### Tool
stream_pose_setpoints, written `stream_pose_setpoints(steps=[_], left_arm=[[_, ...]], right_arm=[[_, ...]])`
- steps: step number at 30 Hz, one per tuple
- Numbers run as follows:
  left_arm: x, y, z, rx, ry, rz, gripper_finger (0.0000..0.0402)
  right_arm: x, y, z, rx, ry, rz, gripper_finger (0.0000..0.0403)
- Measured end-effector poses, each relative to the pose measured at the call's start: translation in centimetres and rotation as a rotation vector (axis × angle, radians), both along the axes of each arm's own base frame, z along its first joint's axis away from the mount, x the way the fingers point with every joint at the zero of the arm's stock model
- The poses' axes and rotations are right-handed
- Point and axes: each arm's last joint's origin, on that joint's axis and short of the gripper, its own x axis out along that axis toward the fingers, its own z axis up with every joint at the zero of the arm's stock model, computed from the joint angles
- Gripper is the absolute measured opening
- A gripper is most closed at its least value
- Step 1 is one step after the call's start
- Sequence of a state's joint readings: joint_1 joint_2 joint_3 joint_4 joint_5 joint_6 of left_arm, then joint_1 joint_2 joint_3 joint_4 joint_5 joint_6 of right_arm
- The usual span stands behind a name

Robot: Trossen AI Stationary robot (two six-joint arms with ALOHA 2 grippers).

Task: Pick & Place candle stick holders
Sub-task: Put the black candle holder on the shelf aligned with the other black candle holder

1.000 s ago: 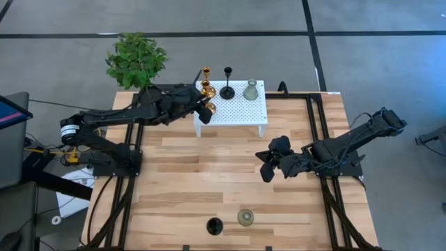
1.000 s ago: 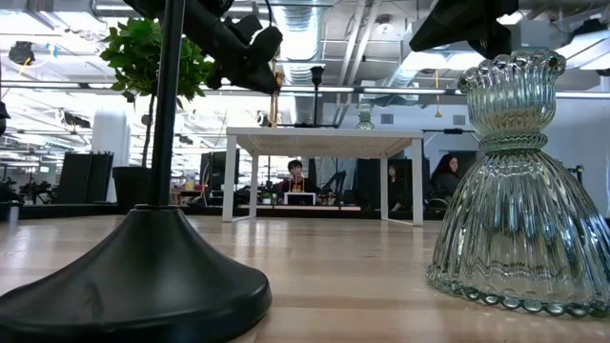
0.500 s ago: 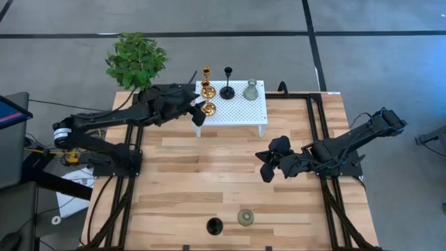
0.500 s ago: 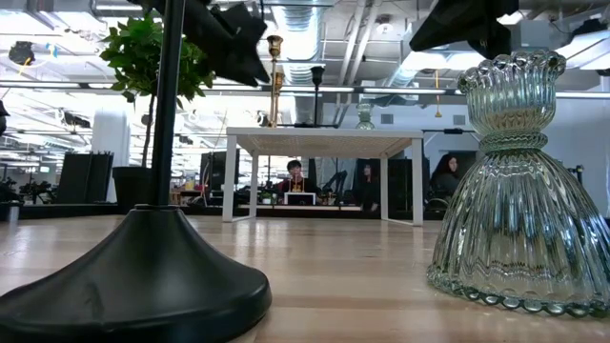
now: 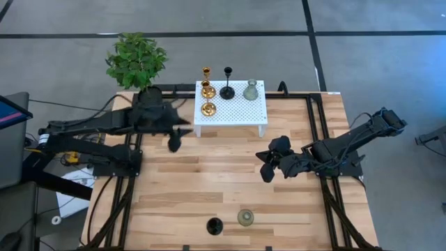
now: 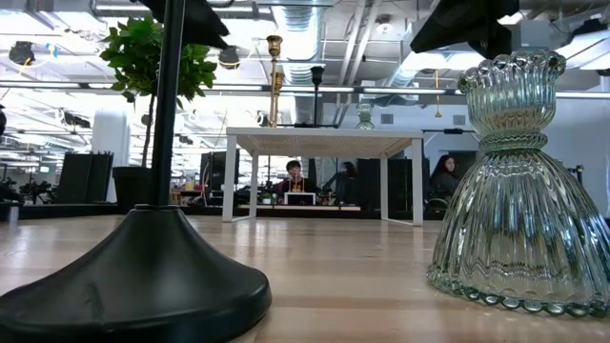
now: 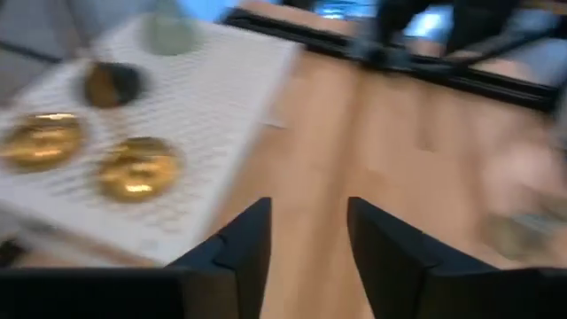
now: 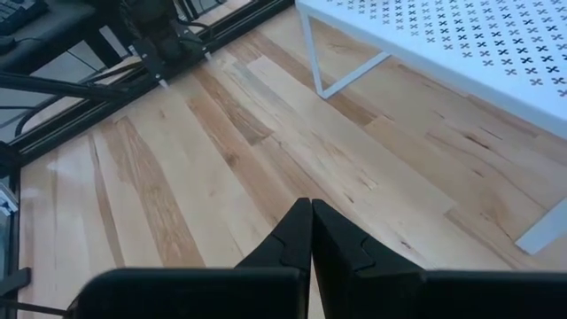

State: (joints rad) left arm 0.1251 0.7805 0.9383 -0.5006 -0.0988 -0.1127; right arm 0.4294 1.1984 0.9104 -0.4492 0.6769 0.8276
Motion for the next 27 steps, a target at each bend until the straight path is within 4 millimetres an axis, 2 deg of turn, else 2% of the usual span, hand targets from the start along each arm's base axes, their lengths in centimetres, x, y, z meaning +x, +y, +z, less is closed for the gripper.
stream_pose_setpoints(steps=[3,10,16,21,27], left_arm=[[-0.7,-1.0,-0.6,-0.02,-0.008,-0.104,0.0114],[-2.2,-2.6,-1.9,-0.027,-0.02,-0.218,0.0011],[-3.3,-3.5,-2.6,-0.053,-0.057,-0.291,0.0004],[-3.6,-4.1,-2.7,-0.055,-0.099,-0.346,0.0005],[-3.6,-4.8,-2.6,-0.058,-0.111,-0.402,0.0005]], right_arm=[[0.0,0.0,0.0,0.009,-0.004,0.007,0.0],[0.4,0.9,0.6,0.093,-0.067,0.093,0.0],[2.1,3.6,0.2,0.088,-0.141,0.265,0.0],[3.7,6.2,-2.2,0.086,-0.123,0.361,0.0],[5.6,8.9,-4.6,0.12,-0.185,0.407,0.0]])
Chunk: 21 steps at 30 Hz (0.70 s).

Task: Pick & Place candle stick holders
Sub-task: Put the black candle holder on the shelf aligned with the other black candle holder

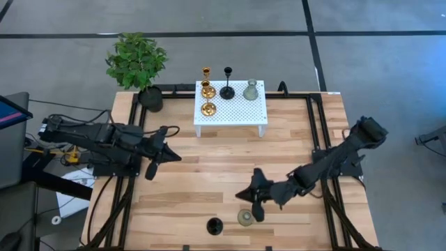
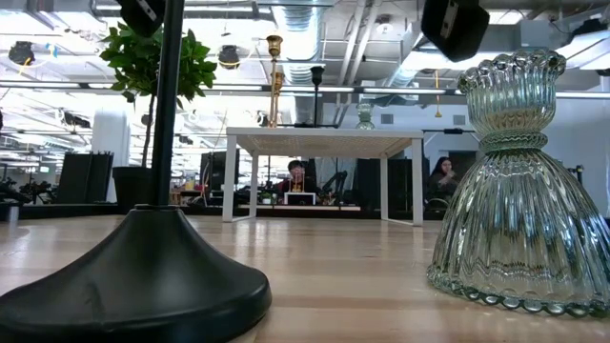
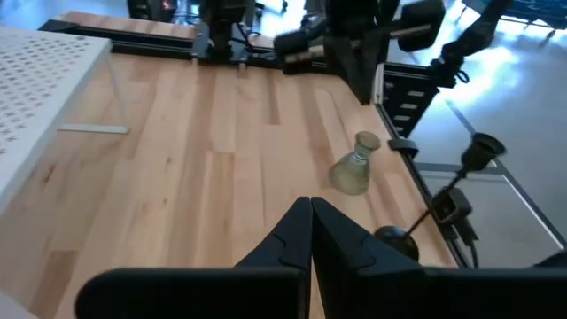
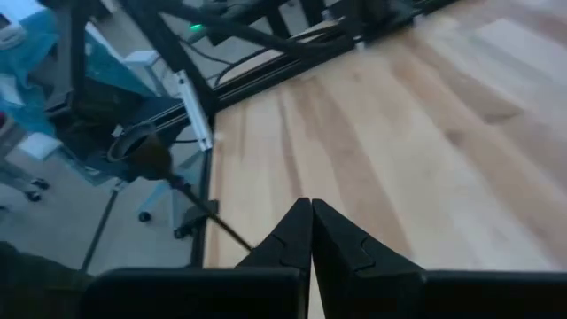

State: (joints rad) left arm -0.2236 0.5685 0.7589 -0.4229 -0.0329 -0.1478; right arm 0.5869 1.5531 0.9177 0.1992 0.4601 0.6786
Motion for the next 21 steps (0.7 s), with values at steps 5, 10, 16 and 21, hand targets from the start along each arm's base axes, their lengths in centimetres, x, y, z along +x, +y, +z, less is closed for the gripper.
stream_pose_setpoints(steps=[5,10,16,21], left_arm=[[0.0,-0.3,0.0,-0.021,0.0,-0.015,0.0005],[0.1,-0.7,0.0,-0.047,0.011,-0.043,0.0005],[2.0,-2.3,-3.1,-0.029,0.118,-0.122,0.0003],[4.7,-4.6,-7.1,-0.162,0.044,-0.28,0.0003]], right_arm=[[2.0,1.5,-0.8,0.011,0.021,0.04,0.0],[3.1,1.5,-0.8,0.007,0.06,0.008,0.0],[2.0,0.4,0.7,-0.031,0.146,-0.099,0.0],[0.6,-0.8,3.0,-0.067,0.129,-0.162,0.0]])
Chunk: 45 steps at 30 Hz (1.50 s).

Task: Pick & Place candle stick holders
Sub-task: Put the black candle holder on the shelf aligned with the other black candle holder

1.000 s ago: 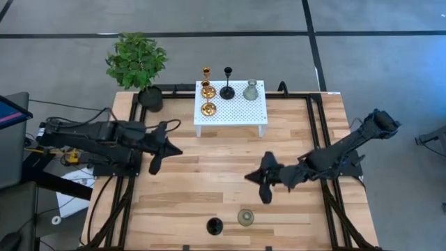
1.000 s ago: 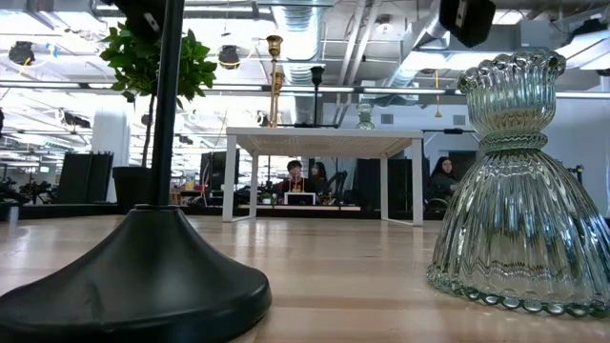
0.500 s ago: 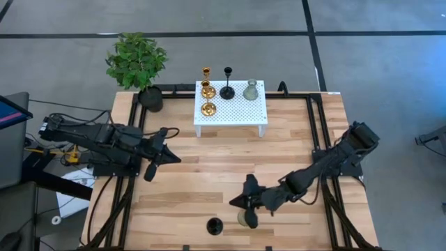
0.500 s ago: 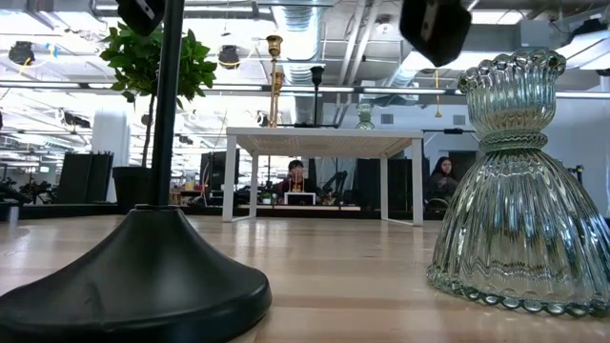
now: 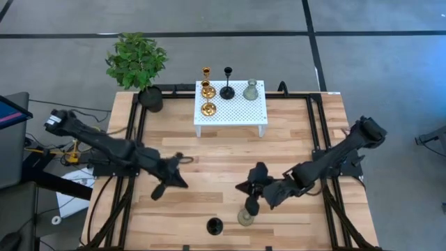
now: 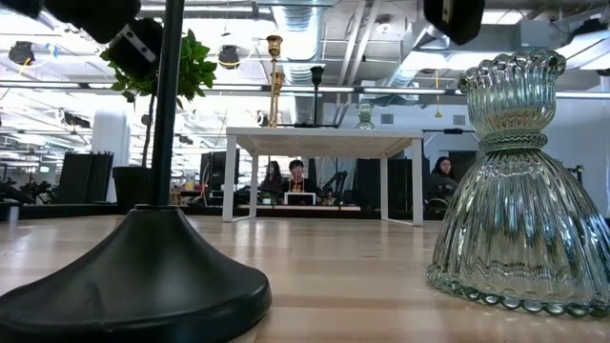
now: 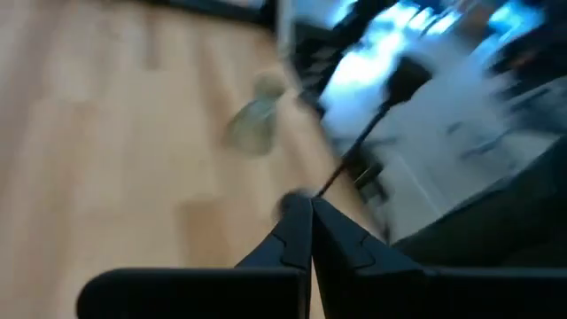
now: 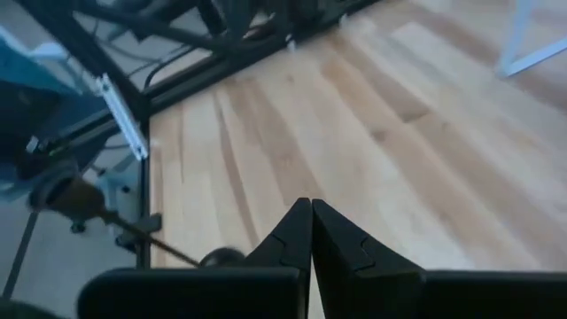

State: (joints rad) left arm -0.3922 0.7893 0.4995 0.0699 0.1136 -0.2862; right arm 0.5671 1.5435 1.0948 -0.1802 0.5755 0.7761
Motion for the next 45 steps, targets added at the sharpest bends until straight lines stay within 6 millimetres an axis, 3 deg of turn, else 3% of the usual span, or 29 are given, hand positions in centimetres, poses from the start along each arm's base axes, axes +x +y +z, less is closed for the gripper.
stream_pose_setpoints(steps=[4,9,17,25,36,45], left_arm=[[1.5,-1.4,-1.9,-0.07,-0.073,-0.033,0.0003],[2.8,-3.4,-4.0,-0.048,-0.024,-0.001,0.0003],[3.7,-7.5,-5.3,-0.071,-0.13,0.09,0.0002],[6.4,-11.6,-5.8,-0.029,-0.104,0.055,0.0002],[6.2,-13.1,-5.7,-0.088,-0.07,0.002,0.0002],[6.5,-13.8,-6.7,-0.124,-0.008,0.011,0.0002]], right_arm=[[-0.9,-0.7,1.4,-0.01,-0.024,-0.03,0.0],[-2.1,-1.2,2.8,-0.042,-0.045,-0.022,0.0],[-3.6,-2.1,4.2,-0.109,-0.021,0.015,0.0],[-4.1,-2.5,4.6,-0.117,-0.02,0.019,0.0],[-4.0,-2.5,4.6,-0.131,-0.03,0.005,0.0],[-4.0,-2.5,4.6,-0.137,-0.033,-0.005,0.0]])
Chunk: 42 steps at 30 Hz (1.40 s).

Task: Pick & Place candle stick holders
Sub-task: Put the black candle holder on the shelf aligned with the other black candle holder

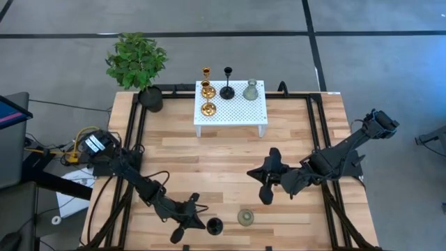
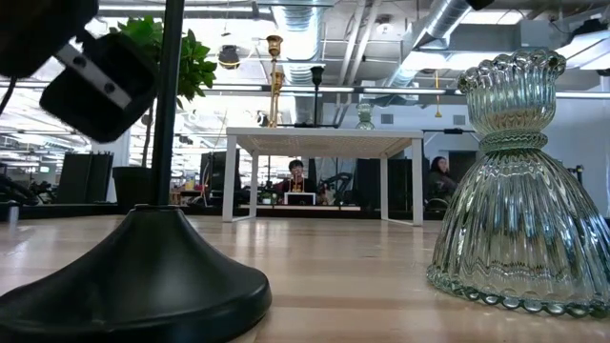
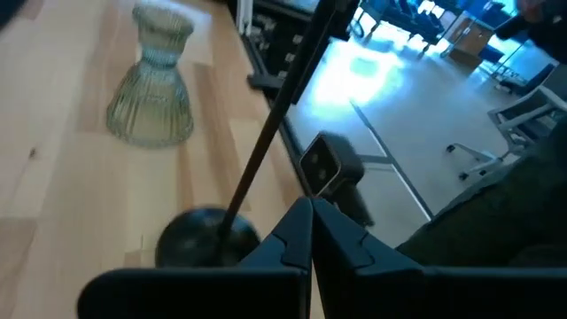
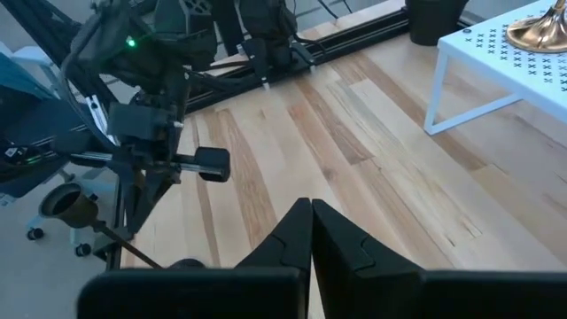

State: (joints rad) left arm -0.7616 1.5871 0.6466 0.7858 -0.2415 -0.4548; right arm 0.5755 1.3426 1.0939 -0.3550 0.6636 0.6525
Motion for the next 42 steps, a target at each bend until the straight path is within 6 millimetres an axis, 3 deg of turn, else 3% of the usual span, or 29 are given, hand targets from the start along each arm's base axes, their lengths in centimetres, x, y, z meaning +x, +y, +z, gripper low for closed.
stream_pose_setpoints(steps=[13,30,42], left_arm=[[1.5,1.5,0.9,0.003,-0.04,0.076,0.0025],[1.8,1.8,1.2,-0.013,-0.052,0.038,0.0181],[2.5,1.2,3.0,-0.005,-0.126,0.037,0.017]], right_arm=[[0.0,0.0,0.0,0.0,0.001,0.002,0.0],[0.0,0.0,-0.1,-0.006,0.008,0.012,0.0],[0.0,0.0,-0.1,-0.006,0.009,0.011,0.0]])
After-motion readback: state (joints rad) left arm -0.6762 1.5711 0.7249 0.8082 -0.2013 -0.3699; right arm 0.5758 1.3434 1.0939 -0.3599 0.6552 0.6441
